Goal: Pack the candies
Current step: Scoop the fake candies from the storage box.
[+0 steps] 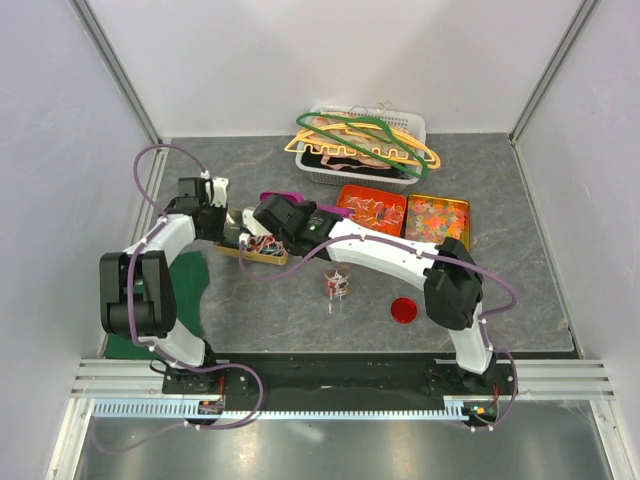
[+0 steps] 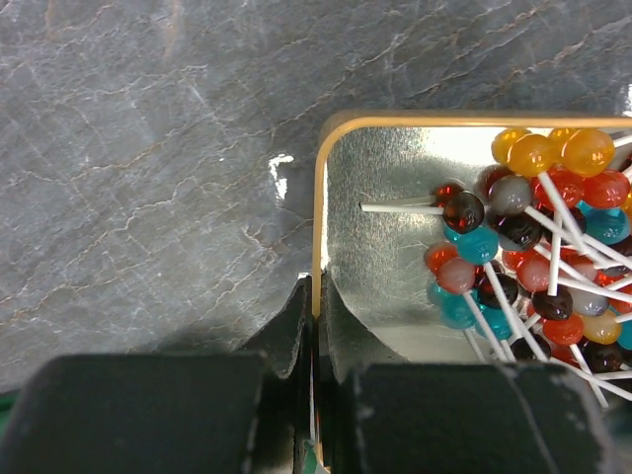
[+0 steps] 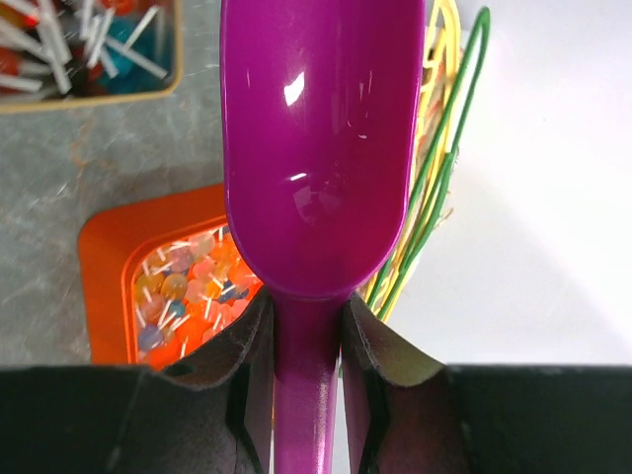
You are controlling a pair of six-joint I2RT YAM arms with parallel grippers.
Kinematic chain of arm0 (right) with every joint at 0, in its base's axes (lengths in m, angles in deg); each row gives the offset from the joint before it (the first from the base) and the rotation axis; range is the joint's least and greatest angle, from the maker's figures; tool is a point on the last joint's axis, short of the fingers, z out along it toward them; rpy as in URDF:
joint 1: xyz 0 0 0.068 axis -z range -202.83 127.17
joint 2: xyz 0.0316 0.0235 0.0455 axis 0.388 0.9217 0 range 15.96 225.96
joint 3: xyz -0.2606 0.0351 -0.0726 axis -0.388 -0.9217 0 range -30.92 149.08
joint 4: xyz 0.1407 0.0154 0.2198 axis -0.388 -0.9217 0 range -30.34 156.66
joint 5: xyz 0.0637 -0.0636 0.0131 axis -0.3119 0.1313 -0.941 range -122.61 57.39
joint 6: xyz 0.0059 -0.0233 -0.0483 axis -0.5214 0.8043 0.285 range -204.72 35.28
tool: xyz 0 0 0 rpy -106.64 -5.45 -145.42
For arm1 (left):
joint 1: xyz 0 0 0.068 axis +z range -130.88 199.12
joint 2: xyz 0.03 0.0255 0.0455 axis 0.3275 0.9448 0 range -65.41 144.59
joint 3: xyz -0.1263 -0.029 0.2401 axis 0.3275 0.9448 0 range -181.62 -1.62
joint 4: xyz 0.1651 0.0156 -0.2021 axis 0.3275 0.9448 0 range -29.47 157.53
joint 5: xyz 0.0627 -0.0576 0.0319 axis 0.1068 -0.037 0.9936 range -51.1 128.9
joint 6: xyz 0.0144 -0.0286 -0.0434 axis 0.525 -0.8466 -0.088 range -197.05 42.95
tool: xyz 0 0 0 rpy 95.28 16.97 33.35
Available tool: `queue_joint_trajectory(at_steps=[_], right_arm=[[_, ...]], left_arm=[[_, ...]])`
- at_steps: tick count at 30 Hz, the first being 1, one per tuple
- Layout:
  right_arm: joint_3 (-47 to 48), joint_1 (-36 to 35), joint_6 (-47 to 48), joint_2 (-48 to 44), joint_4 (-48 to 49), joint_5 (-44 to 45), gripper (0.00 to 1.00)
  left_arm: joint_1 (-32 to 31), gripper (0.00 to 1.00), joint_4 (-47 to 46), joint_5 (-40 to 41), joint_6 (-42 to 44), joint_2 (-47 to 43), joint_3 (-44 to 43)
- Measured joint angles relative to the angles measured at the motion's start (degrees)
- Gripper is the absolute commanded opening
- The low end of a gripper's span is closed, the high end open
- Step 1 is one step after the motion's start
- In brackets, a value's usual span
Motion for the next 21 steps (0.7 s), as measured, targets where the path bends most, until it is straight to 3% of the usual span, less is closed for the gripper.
queue_joint_trajectory(at_steps=[9,21], right_arm=[[0.00,2.91,-0.94,3.89,3.23,6.69,0.00],[-0.09,4.85,-1.90,4.00,-0.26,6.80,0.00]], left_arm=[[1.57,0.02,-0.68,-1.55,-0.07,-1.77,0.42],[6.95,0.02,-3.34,-8.72,-1.92,-7.34,3.15]])
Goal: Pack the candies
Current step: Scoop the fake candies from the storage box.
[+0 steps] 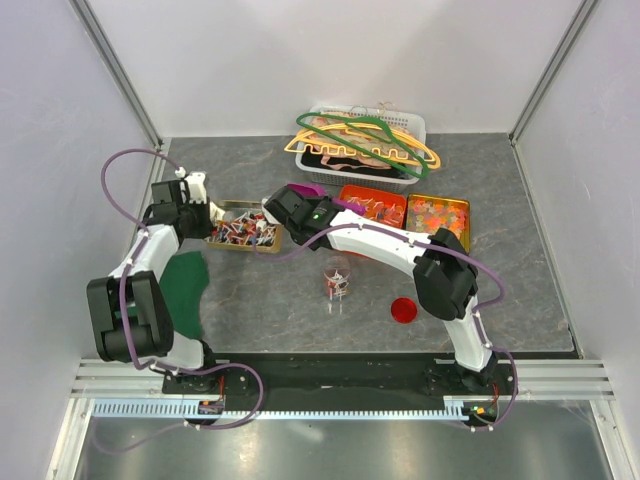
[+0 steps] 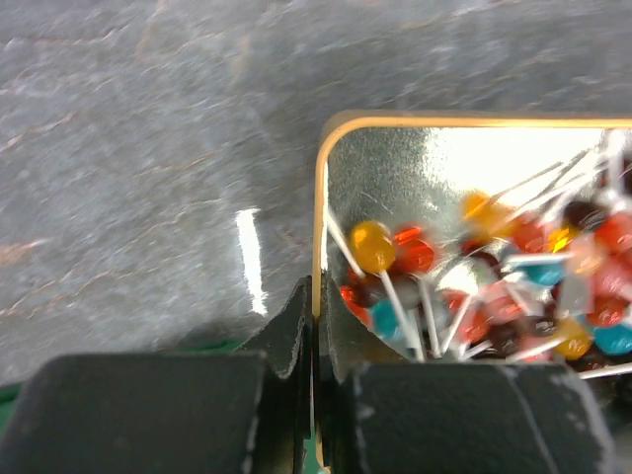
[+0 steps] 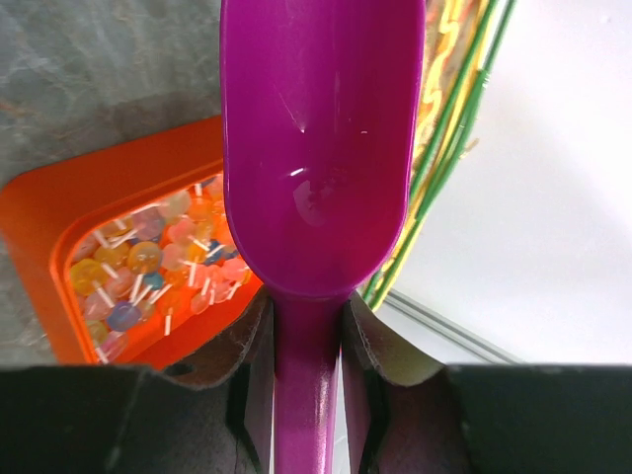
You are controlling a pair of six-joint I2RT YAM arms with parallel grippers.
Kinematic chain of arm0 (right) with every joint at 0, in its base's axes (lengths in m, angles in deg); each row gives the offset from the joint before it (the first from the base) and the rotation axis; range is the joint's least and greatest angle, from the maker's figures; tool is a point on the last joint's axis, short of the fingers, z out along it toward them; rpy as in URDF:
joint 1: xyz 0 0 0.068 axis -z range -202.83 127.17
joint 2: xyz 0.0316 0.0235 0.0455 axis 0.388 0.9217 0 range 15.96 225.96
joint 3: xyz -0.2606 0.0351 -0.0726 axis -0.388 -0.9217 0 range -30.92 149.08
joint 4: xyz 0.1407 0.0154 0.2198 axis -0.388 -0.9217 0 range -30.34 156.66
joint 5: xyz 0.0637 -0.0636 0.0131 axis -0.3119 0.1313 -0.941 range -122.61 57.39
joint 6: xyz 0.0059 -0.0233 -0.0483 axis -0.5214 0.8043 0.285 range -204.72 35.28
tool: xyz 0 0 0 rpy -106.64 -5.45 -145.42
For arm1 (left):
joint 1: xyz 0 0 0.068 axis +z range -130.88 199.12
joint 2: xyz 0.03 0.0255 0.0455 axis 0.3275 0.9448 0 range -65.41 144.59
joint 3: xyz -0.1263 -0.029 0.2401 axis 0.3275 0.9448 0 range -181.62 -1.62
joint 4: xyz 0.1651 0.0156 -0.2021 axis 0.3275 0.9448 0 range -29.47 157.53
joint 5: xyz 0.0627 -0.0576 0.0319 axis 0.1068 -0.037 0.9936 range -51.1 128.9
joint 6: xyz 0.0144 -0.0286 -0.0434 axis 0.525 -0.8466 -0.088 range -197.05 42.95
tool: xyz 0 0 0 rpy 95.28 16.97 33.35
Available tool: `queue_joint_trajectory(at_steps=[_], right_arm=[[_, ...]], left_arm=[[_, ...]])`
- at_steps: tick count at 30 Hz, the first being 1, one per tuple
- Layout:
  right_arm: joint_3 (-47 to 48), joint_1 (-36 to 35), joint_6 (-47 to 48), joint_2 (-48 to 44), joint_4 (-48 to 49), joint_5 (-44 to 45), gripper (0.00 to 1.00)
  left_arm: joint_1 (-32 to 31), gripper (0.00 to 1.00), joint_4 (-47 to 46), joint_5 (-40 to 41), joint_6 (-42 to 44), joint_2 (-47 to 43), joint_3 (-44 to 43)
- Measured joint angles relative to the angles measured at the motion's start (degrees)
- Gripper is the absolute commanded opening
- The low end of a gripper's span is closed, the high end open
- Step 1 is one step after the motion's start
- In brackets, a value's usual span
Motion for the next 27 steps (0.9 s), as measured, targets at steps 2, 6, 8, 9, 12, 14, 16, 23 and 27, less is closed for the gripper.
queue_joint_trajectory(at_steps=[2,6,8,9,12,14,16,23,27], right_arm=[[0.00,-0.02,-0.57,0.00,-1.05,-1.38,0.00],[0.00,-0.07,-1.44,0.00,-2.93,-3.72,0.00],[0.00,-0.13,-1.86,0.00,-3.56,-4.68,0.00],[0.00,-0.15,-2.05,0.00,-3.82,-5.25,0.00],[0.00,-0.31,-2.60,0.00,-4.76,-7.37,0.00],[0.00,-0.50,-2.93,0.00,-5.40,-9.42,0.00],[0.00,-0.68,-3.34,-0.13,-6.27,-11.98,0.00],[0.00,-1.27,-4.52,-3.48,-8.44,-17.62,0.00],[0.00,-0.98,-4.79,-6.32,-8.39,-18.36,0.00]], left_arm=[[0.00,0.02,-0.28,-1.92,-0.13,-0.81,0.46],[0.00,0.02,-0.59,-4.28,-0.26,-1.40,0.72],[0.00,0.02,-0.63,-4.72,-0.33,-1.40,0.72],[0.00,0.02,-0.63,-4.74,-0.33,-1.40,0.72],[0.00,0.02,-0.66,-4.81,-0.33,-1.40,0.72],[0.00,0.02,-0.66,-4.81,-0.33,-1.40,0.72],[0.00,0.02,-0.70,-4.81,-0.33,-1.40,0.72],[0.00,0.02,-0.63,-4.83,-0.33,-1.29,0.72],[0.00,0.02,-0.70,-5.42,-0.42,-1.22,0.72]])
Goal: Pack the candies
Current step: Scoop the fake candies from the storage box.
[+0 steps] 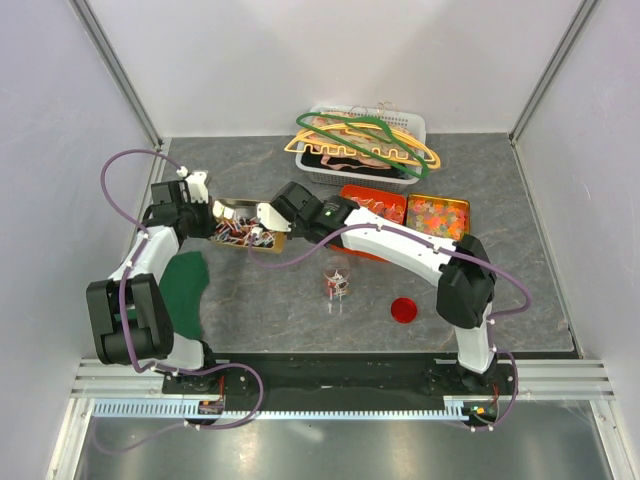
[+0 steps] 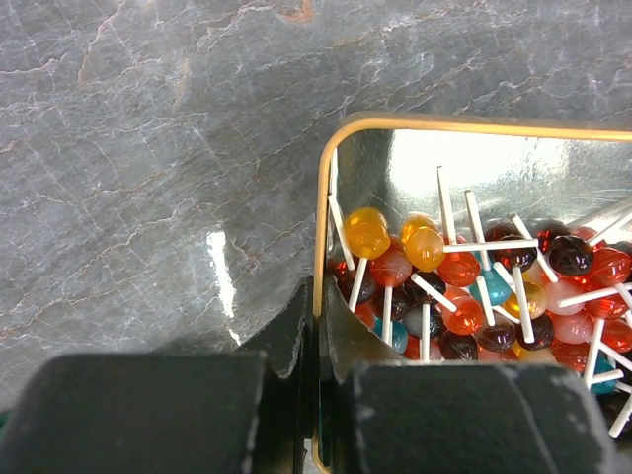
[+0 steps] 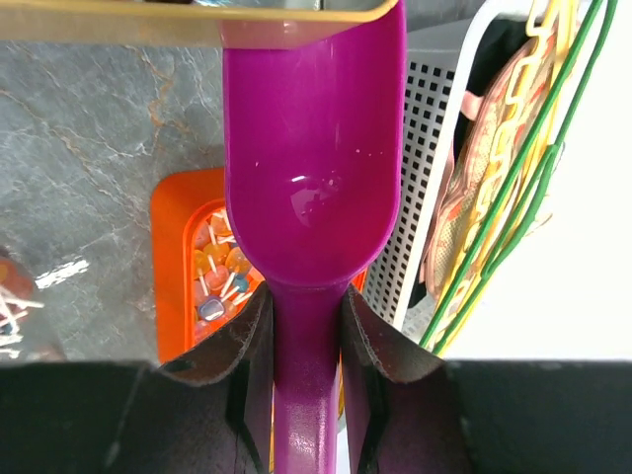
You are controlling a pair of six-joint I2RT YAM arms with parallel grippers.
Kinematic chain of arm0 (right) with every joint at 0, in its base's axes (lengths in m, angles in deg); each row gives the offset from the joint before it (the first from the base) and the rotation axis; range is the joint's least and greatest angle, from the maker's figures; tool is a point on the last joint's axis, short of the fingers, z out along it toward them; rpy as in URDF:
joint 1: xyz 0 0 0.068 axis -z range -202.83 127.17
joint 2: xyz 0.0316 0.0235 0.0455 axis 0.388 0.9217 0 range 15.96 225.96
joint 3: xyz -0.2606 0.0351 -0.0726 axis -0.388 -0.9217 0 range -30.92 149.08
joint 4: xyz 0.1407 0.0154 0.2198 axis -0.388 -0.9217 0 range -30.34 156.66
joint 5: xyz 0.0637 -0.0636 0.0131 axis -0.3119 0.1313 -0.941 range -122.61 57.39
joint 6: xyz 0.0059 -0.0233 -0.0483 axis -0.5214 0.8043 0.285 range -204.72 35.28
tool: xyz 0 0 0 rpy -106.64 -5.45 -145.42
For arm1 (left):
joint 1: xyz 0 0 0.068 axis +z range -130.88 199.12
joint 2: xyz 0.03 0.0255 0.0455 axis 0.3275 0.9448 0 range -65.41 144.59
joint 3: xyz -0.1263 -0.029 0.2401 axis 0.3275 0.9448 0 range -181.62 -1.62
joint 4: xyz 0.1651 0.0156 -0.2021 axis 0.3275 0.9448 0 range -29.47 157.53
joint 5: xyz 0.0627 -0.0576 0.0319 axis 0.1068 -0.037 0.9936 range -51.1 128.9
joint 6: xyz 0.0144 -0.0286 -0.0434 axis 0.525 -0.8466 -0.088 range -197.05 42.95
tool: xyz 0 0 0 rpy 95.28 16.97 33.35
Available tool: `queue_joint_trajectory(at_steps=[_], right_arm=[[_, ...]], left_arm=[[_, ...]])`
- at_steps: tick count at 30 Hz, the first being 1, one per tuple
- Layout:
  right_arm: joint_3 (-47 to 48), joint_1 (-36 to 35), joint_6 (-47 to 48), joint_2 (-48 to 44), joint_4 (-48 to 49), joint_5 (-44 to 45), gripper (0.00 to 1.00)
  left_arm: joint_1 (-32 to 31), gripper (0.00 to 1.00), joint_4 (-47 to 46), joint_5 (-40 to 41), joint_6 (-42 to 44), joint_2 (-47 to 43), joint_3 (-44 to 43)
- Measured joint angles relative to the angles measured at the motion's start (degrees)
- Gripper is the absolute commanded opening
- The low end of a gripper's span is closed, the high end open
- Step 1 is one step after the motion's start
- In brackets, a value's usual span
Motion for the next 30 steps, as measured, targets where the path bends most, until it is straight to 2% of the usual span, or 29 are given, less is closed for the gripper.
queue_joint_trajectory(at_steps=[18,30], right_arm=[[-0.90,-0.09,-0.85,-3.45,0.15,-7.23,0.00],[-3.26,1.27,-0.39,-3.45,2.29,-0.55,0.00]], left_arm=[[0.07,0.02,-0.35,-0.39,-0.57,0.87,0.00],[0.07,0.02,-0.50,-0.15,-0.59,0.98,0.00]])
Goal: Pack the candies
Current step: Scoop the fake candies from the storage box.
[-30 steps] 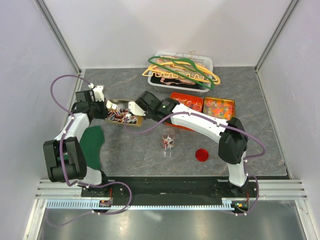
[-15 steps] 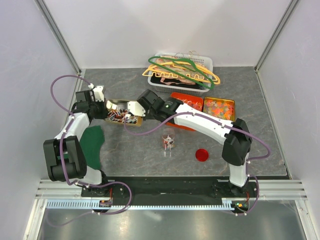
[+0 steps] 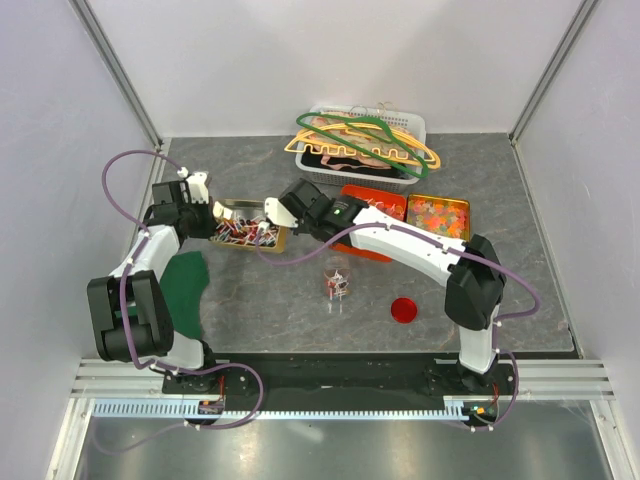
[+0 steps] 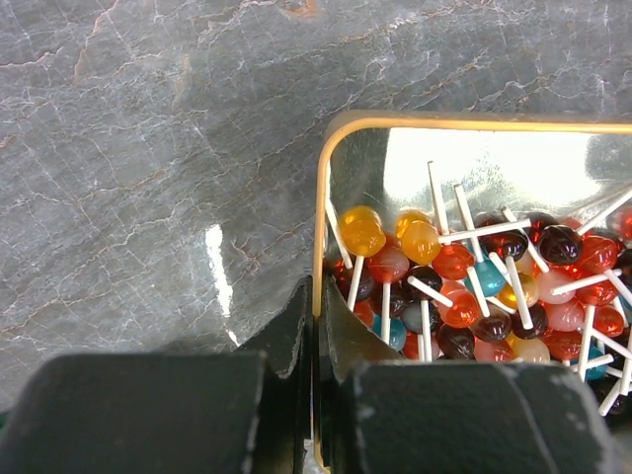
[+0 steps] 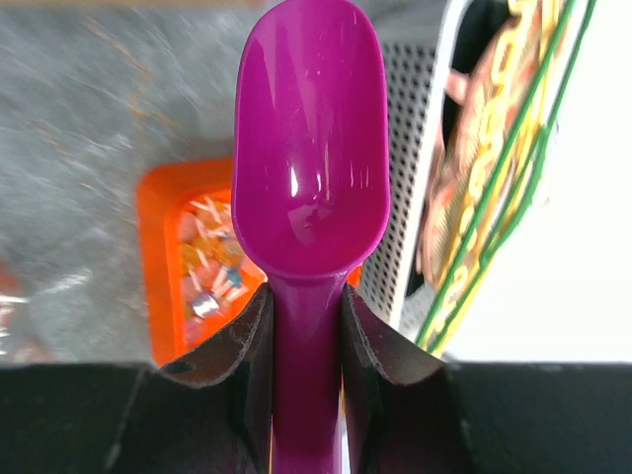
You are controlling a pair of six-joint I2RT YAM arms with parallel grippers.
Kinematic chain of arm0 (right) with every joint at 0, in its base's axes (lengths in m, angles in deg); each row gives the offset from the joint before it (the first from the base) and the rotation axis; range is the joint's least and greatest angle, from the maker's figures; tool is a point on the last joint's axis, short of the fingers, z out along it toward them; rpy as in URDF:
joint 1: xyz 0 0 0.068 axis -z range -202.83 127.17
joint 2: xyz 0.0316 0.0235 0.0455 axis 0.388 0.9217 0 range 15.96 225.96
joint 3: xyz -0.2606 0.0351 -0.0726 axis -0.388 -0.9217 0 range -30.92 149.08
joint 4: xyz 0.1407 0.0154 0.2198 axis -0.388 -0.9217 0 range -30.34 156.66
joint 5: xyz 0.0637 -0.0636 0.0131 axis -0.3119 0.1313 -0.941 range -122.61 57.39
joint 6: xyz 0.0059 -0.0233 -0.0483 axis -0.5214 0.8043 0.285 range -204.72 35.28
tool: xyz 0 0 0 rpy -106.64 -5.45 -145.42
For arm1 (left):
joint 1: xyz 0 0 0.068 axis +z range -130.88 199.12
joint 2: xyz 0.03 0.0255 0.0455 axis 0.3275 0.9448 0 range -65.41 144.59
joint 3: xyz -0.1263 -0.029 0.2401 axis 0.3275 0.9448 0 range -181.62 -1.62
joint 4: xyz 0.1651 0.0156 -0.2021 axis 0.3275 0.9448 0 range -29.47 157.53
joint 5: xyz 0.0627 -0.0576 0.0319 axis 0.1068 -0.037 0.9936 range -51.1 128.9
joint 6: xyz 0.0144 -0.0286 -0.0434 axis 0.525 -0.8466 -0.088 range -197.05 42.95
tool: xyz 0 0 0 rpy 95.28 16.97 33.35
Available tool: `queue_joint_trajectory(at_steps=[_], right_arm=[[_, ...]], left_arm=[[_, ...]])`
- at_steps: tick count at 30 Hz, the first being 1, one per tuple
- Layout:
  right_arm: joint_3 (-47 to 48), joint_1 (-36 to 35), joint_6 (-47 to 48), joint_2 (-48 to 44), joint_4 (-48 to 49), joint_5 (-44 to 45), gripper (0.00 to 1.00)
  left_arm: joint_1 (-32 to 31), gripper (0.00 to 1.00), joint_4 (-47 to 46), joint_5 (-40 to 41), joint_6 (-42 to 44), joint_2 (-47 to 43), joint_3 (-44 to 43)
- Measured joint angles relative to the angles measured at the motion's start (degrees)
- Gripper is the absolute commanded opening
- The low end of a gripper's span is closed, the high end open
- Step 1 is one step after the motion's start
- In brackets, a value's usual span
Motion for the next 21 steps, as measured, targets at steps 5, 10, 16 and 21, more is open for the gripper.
queue_joint_trajectory(at_steps=[5,10,16,21], right_arm=[[-1.79,2.32,0.94,-0.74,0.55,3.48,0.00],[-1.55,2.62,3.63,-3.45,0.44,6.14,0.00],[0.02,-1.38,8.07,-7.10,0.52,7.13,0.00],[0.02,-5.88,10.95,-6.82,0.57,7.10,0.00]], left_arm=[[0.00,0.02,-0.02,0.50,0.00,0.57,-0.02],[0.00,0.02,0.44,3.63,0.02,2.95,-0.15],[-0.85,0.02,2.78,8.61,0.07,6.27,-1.81],[-3.96,0.02,4.00,13.25,0.50,8.85,-3.78]])
